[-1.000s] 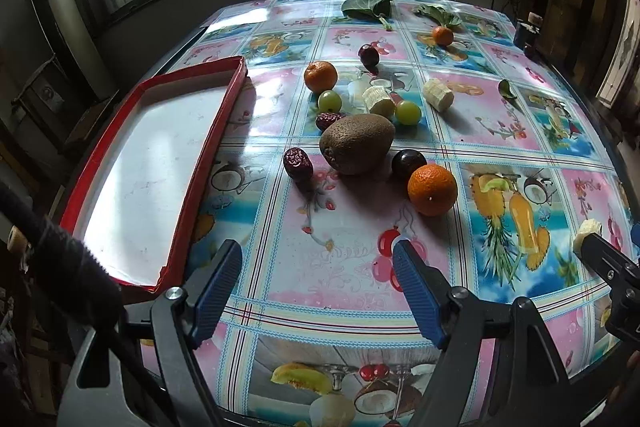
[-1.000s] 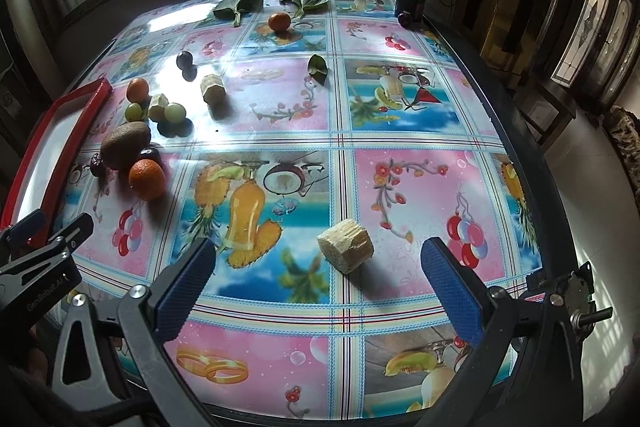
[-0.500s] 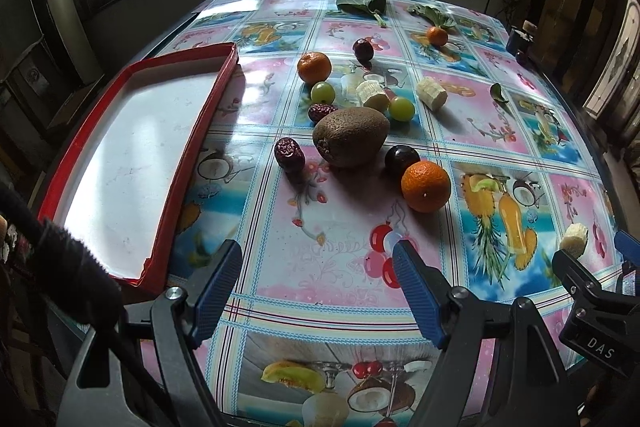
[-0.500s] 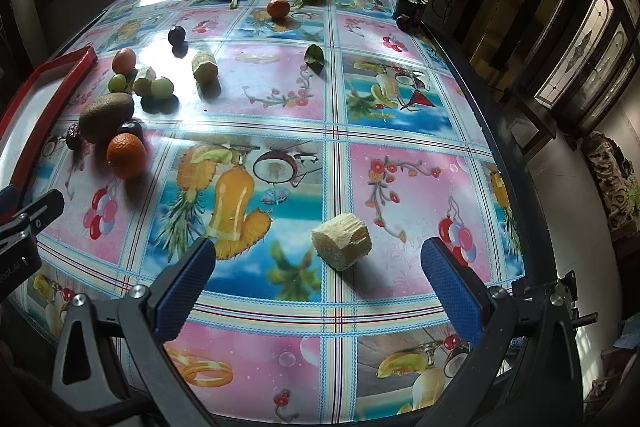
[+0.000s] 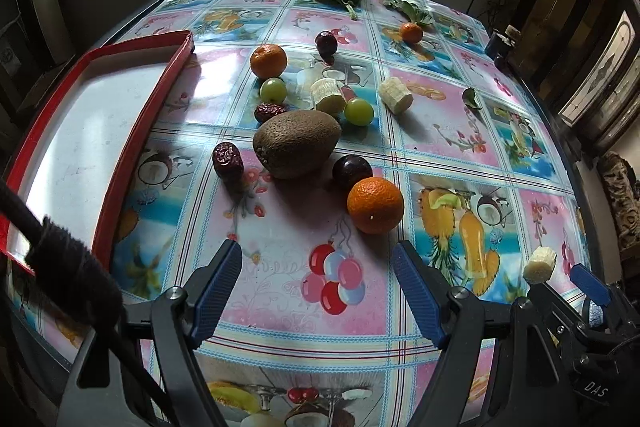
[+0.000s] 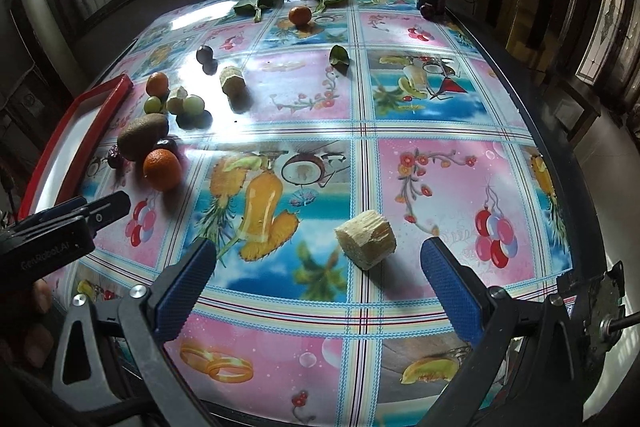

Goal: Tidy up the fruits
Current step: 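Grasp the mandarin orange with the left tool while the right tool grasps the banana chunk, then carry the orange into the red-rimmed tray with the left tool while the right tool places the banana chunk there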

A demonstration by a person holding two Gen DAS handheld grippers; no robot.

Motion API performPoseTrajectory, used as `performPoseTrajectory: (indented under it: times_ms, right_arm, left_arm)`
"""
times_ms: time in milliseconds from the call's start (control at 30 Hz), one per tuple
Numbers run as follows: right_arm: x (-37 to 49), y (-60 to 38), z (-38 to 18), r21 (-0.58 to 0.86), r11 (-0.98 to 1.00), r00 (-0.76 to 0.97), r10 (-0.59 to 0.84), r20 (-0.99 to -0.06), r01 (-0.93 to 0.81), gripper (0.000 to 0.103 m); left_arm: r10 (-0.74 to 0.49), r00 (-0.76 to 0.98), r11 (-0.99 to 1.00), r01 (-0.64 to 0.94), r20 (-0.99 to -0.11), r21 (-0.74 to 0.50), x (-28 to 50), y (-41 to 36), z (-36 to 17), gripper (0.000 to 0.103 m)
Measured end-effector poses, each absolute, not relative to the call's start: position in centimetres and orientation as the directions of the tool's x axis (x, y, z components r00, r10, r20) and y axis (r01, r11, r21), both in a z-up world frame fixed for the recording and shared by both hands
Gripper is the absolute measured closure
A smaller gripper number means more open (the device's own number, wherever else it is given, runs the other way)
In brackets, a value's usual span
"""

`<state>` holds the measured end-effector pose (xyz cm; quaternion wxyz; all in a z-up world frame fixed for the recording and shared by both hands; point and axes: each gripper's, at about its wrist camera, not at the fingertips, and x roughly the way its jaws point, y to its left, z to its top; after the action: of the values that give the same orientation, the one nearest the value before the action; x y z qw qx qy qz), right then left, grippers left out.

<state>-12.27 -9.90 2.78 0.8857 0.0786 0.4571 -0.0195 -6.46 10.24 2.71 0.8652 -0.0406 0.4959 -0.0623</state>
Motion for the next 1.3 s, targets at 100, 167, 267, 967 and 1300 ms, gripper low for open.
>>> performPoseTrajectory:
  times_ms: [100, 167, 267, 967, 1300]
  right_arm:
    - [-12.5, -11.3, 2.6, 0.177, 0.976, 0.592, 0.069, -0.803, 0.127, 0.001]
    - [-12.5, -11.9, 2.5, 0.215, 0.968, 0.597, 0.096, -0.797, 0.131, 0.004]
    - [-12.3, -12.0, 2.1, 0.243, 0.963, 0.601, 0.126, -0.789, 0.117, 0.009]
    - [-12.1, -9.3, 2.3, 0.231, 0.973, 0.614, 0.170, -0.771, 0.020, 0.080]
    - [-12.1, -5.4, 3.3, 0.256, 0.965, 0.605, 0.242, -0.758, -0.065, 0.080]
  left_arm:
    - [-0.152, 0.486, 0.988, 0.084, -0.860, -0.127, -5.3, 9.0, 2.2, 0.025]
    - [-0.153, 0.479, 0.988, 0.092, -0.865, -0.124, -4.7, 8.3, 1.7, 0.025]
    - [-0.159, 0.456, 0.987, 0.092, -0.876, -0.131, -3.8, 7.8, 0.8, 0.025]
    - [-0.259, 0.474, 0.966, 0.117, -0.841, -0.231, -7.0, 12.2, 2.4, 0.066]
    - [-0.220, 0.533, 0.975, 0.096, -0.817, -0.199, -9.0, 15.3, 4.0, 0.066]
